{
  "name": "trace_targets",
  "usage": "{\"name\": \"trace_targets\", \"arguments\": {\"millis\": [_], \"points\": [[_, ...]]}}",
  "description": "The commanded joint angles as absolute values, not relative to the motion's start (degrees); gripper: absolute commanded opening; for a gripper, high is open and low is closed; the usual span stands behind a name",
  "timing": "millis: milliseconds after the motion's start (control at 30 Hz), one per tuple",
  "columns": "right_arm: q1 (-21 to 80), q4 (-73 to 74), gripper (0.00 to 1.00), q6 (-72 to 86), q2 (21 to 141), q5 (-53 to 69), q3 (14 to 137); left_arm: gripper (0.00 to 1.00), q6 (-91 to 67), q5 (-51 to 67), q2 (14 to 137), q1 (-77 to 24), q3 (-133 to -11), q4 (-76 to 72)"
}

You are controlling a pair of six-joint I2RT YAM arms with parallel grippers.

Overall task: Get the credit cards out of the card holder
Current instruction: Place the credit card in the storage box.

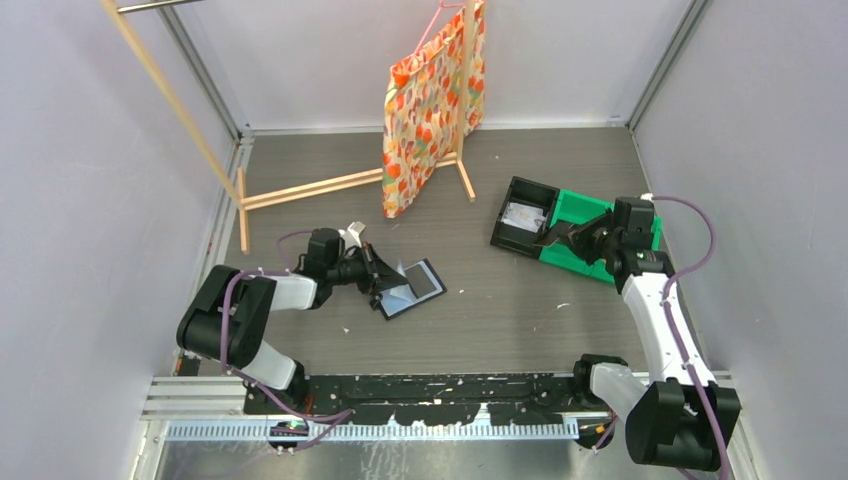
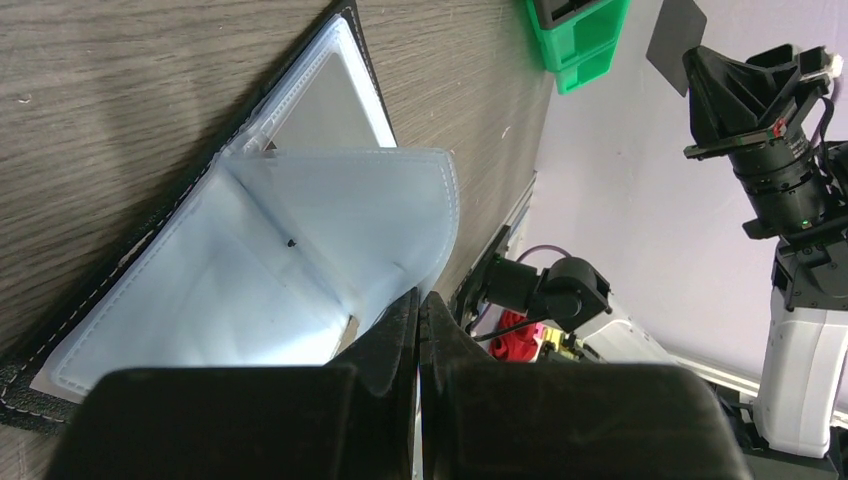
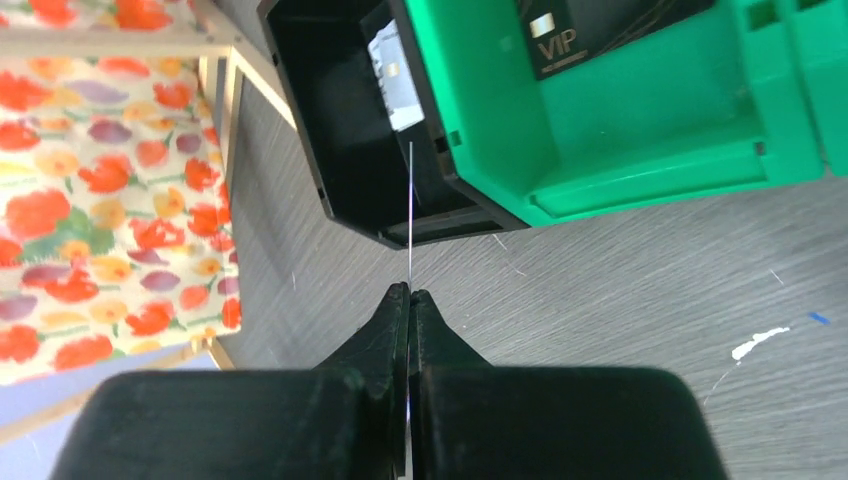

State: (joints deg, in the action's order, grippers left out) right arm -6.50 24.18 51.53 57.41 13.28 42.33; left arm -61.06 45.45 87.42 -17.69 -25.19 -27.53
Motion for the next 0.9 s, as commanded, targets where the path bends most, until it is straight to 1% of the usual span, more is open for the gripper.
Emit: {"name": "trace_targets", "arguments": {"millis": [0,167,267,400,467,733,867], "points": [[-6.84,31.54,0.01,59.46,55.94,3.87,47.98,0.01,-60.56,46.56,86.39,-18.31,-26.36,-29.18],[-6.84,40.94,0.01,68.09,54.34,-7.32,54.32,0.0,-60.39,46.56,86.02,-18.54,-26.54,-29.36],[-6.84,49.83,0.01,74.53,55.52,-14.32,59.17,0.0,-60.37,46.75,86.21,-18.9,-26.61,-29.5],[-6.77,57.35,0.01,83.17,56.13,-19.02,62.73,0.01,-60.34,46.68,86.39,-19.25,-26.68,-29.85],[-6.81,59.03,0.01,86.1,57.07,-19.37,63.19,0.01,-60.46,46.82,86.38,-19.31,-26.84,-29.88],[-6.82,60.23,0.01,89.63,61.01,-14.86,64.66,0.01,-60.65,46.5,84.73,-19.42,-26.13,-29.27],[-6.78,55.98,0.01,90.27,61.99,-13.03,62.98,0.01,-60.38,46.23,85.0,-19.84,-26.14,-29.27]]}}
